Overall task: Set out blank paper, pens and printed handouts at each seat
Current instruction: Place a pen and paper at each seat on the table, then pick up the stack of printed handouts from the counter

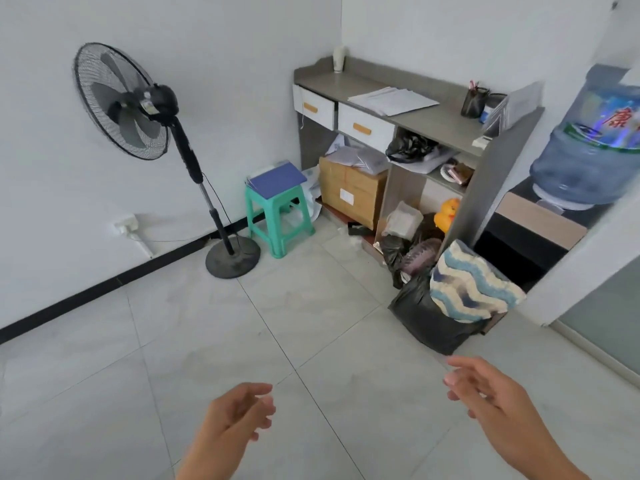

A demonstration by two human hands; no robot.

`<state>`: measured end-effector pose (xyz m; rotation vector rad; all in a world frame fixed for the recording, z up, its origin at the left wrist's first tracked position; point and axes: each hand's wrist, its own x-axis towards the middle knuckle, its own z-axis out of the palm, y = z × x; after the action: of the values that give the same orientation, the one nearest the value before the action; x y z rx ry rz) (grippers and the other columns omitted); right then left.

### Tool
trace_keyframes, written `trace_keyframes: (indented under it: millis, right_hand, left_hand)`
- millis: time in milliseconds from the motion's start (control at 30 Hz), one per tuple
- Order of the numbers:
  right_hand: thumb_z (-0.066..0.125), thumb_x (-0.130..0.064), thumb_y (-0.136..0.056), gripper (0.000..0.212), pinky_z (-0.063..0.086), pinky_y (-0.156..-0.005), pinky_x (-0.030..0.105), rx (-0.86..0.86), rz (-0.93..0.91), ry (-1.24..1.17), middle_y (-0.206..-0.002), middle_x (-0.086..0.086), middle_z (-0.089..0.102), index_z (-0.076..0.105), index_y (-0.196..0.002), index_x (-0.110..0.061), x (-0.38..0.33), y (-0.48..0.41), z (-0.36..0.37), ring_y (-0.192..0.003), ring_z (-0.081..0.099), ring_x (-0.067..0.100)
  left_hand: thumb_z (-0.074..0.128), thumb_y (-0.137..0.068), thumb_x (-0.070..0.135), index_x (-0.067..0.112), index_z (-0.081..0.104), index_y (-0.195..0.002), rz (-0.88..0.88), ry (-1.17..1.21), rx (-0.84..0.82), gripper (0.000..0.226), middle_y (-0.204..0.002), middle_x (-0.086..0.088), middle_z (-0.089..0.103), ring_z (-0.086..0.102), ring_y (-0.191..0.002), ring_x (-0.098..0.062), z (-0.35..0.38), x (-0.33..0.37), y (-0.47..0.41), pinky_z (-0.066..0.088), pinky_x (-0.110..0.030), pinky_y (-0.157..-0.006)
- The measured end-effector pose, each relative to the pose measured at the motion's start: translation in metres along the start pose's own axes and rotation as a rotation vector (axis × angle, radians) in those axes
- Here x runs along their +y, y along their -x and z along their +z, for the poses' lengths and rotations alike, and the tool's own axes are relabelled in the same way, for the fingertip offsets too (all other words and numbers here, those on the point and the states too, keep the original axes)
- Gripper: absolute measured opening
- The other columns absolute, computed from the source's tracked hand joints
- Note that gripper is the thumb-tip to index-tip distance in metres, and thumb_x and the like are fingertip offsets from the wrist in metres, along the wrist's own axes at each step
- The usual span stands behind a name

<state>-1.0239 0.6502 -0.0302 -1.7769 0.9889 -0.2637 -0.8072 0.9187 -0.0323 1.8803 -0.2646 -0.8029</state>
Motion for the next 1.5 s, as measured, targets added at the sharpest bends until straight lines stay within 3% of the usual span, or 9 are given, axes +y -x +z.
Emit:
trace_keyframes:
  millis: [67, 200, 400, 533, 633, 733, 867, 1067, 1500]
  right_hand:
    - [0.062, -0.024, -0.091, 0.012, 0.052, -0.069, 0.032, 0.056, 0.003, -0.021, -0.083, -0.01, 0.074, 0.066, -0.1, -0.031, -0.016, -0.044, -0.007, -0.075, 0.07, 0.004]
    - [0.061, -0.02, -0.092, 0.011, 0.051, -0.062, 0.03, 0.093, 0.055, -0.061, -0.083, -0.001, 0.073, 0.066, -0.1, -0.027, -0.03, -0.136, -0.011, -0.071, 0.07, 0.005]
    - [0.062, -0.018, -0.092, 0.011, 0.049, -0.062, 0.031, 0.104, 0.089, -0.105, -0.085, 0.006, 0.074, 0.066, -0.102, -0.021, -0.054, -0.3, -0.028, -0.079, 0.071, 0.022]
    - [0.061, -0.02, -0.093, 0.01, 0.047, -0.062, 0.03, 0.085, 0.075, -0.102, -0.083, 0.0, 0.075, 0.066, -0.101, -0.021, -0.099, -0.41, -0.039, -0.076, 0.071, 0.018]
    - [0.059, -0.029, -0.094, 0.013, 0.047, -0.066, 0.024, 0.017, 0.006, -0.024, -0.088, -0.008, 0.074, 0.064, -0.105, -0.029, -0.131, -0.485, -0.042, -0.075, 0.07, 0.004]
    - [0.058, -0.035, -0.093, 0.011, 0.051, -0.072, 0.026, -0.033, -0.051, 0.026, -0.085, -0.013, 0.073, 0.061, -0.103, -0.039, -0.163, -0.547, -0.037, -0.079, 0.068, 0.0]
    - [0.06, -0.038, -0.092, 0.013, 0.055, -0.08, 0.033, 0.013, -0.064, 0.042, -0.086, -0.015, 0.072, 0.062, -0.104, -0.039, -0.178, -0.623, -0.029, -0.082, 0.069, 0.004]
    - [0.059, -0.04, -0.091, 0.016, 0.056, -0.081, 0.038, 0.13, 0.075, 0.003, -0.085, -0.01, 0.073, 0.063, -0.106, -0.036, -0.194, -0.716, -0.012, -0.079, 0.069, 0.003]
    - [0.062, -0.033, -0.091, 0.015, 0.051, -0.074, 0.03, 0.379, 0.201, -0.063, -0.084, -0.014, 0.073, 0.063, -0.106, -0.036, -0.25, -0.869, -0.019, -0.081, 0.069, 0.005]
  left_hand:
    - [0.066, -0.088, 0.016, 0.011, 0.07, -0.098, 0.025, -0.012, -0.045, 0.012, -0.083, -0.012, 0.074, 0.069, -0.068, -0.017, 0.002, 0.034, -0.048, 0.051, -0.028, -0.063]
    - [0.065, -0.071, 0.032, 0.015, 0.07, -0.096, 0.04, -0.037, -0.072, 0.031, -0.083, -0.009, 0.075, 0.07, -0.07, -0.016, 0.013, 0.084, -0.143, 0.052, -0.03, -0.065]
    - [0.066, -0.087, 0.014, 0.011, 0.069, -0.097, -0.001, -0.056, -0.062, 0.011, -0.081, -0.01, 0.075, 0.069, -0.068, -0.018, 0.035, 0.139, -0.286, 0.051, -0.03, -0.062]
    - [0.067, -0.074, 0.028, 0.012, 0.07, -0.095, -0.008, -0.047, -0.056, 0.026, -0.08, -0.009, 0.075, 0.069, -0.066, -0.017, 0.042, 0.203, -0.367, 0.051, -0.028, -0.061]
    - [0.065, -0.088, 0.014, 0.014, 0.069, -0.097, 0.013, -0.03, -0.024, 0.009, -0.083, -0.008, 0.075, 0.069, -0.068, -0.016, 0.048, 0.227, -0.426, 0.052, -0.029, -0.064]
    - [0.067, -0.082, 0.018, 0.011, 0.07, -0.096, 0.007, -0.001, -0.036, 0.016, -0.081, -0.009, 0.075, 0.07, -0.067, -0.017, 0.054, 0.249, -0.481, 0.051, -0.029, -0.061]
    - [0.064, -0.089, 0.007, 0.011, 0.069, -0.097, -0.029, -0.041, -0.108, 0.01, -0.079, -0.006, 0.076, 0.07, -0.065, -0.014, 0.056, 0.263, -0.569, 0.05, -0.028, -0.061]
    - [0.064, -0.074, 0.023, 0.011, 0.07, -0.096, 0.005, -0.063, -0.189, 0.026, -0.081, -0.01, 0.076, 0.068, -0.067, -0.018, 0.03, 0.327, -0.714, 0.049, -0.033, -0.064]
    - [0.064, -0.075, 0.037, 0.026, 0.068, -0.098, 0.174, -0.273, -0.491, 0.026, -0.087, -0.002, 0.075, 0.07, -0.08, -0.016, 0.072, 0.475, -0.945, 0.053, -0.029, -0.072]
